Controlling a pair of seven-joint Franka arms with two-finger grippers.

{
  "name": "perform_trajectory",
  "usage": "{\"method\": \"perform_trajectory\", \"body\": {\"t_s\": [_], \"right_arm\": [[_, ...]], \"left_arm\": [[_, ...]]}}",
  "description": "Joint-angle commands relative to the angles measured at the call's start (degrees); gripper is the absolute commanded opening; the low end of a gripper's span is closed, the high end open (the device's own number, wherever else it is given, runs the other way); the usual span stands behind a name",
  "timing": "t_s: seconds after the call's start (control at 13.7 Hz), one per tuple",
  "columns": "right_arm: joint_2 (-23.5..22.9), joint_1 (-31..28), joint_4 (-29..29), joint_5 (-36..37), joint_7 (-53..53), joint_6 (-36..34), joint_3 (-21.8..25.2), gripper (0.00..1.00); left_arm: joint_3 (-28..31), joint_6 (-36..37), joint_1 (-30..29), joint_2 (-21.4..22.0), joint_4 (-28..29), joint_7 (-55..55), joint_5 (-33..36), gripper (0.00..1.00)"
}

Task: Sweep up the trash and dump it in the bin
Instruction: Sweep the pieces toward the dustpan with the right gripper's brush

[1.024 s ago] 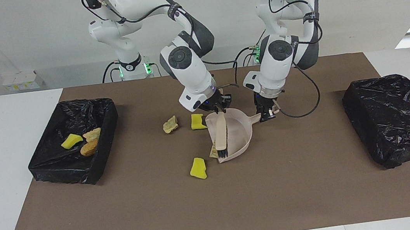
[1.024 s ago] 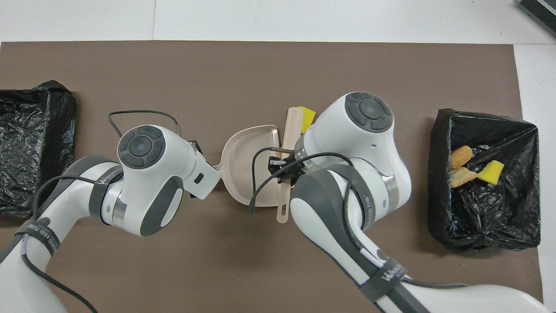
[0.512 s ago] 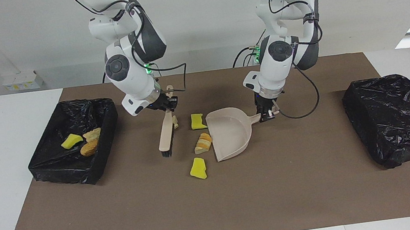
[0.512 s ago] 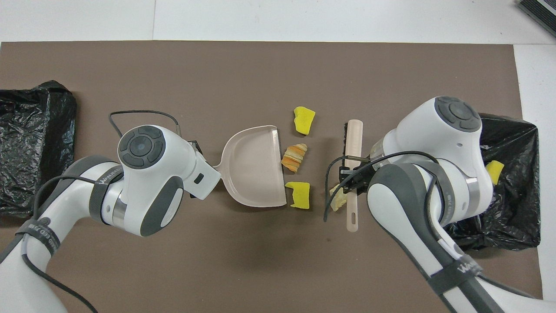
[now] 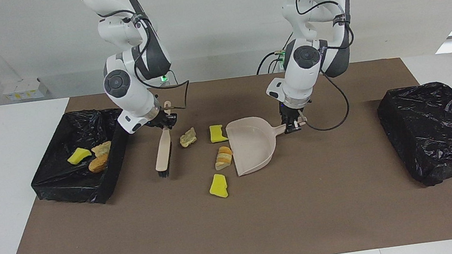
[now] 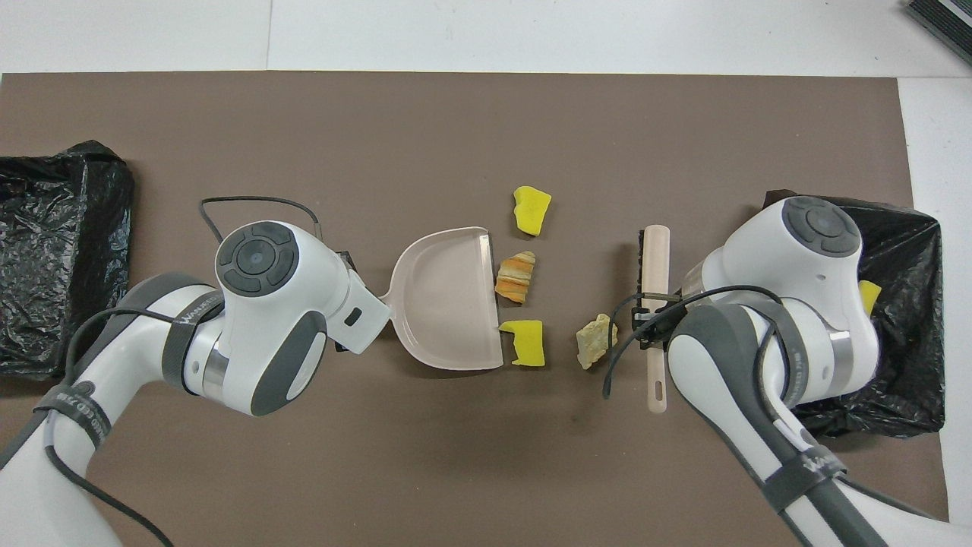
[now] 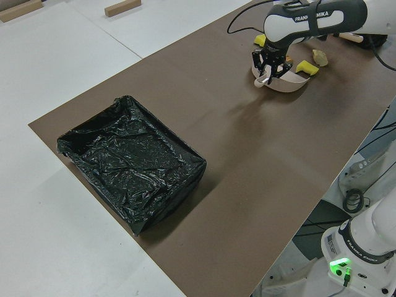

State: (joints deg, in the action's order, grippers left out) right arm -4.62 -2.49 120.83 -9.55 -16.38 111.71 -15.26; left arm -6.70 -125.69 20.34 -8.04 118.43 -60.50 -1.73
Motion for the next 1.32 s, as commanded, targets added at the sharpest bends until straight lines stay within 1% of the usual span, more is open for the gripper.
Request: {"method": "perform_trajectory", "body": {"t_s": [0.0,0.15,0.29,0.44,0.51,0.59,0.8,1.1,1.17,1.24], "right_arm": [[-0.3,2.6,3.0,-1.5,-0.6,4.5,-0.7,0.00],[-1.1,4.5,3.0,-1.9,-3.4,6.8,-0.8,0.00],[-1.2,5.2,2.9,-2.3,-3.8,7.3,-0.8,0.00],[-1.3,7.3,2.6,-5.1,-3.8,8.4,-0.8,0.00],[-1.4,9.1,2.5,-6.5,-3.9,10.2,-0.8,0.00],[-2.7,11.3,1.9,-7.7,-4.5,11.5,-0.7,0.00],[-7.2,17.1,-0.7,-8.1,-11.8,17.9,-0.8,0.00],[-10.9,20.4,-10.0,-10.0,-17.2,17.7,-0.9,0.00],[-11.3,20.6,-11.6,-10.0,-18.1,17.1,-0.9,0.00],[-11.4,20.6,-11.9,-9.9,-18.1,16.8,-0.9,0.00]], "left_arm": [[0.7,1.2,1.9,1.6,1.4,-0.2,0.0,0.00],[0.7,1.6,2.0,1.7,1.4,-0.3,0.1,0.00],[0.7,1.5,2.7,2.0,2.0,-0.3,0.1,0.00],[0.7,1.5,2.7,2.2,2.5,-0.2,0.1,0.00],[0.7,1.5,2.7,2.2,2.6,-0.3,0.1,0.00],[0.7,1.4,2.7,2.3,2.8,-0.3,0.1,0.00],[0.7,1.2,2.6,2.5,2.9,-0.3,0.1,0.00],[0.7,0.7,2.3,2.7,3.3,-0.5,0.1,0.00],[0.7,0.6,2.2,2.7,3.4,-0.6,0.1,0.00],[0.7,0.5,2.1,2.7,3.4,-0.6,0.1,0.00]]}}
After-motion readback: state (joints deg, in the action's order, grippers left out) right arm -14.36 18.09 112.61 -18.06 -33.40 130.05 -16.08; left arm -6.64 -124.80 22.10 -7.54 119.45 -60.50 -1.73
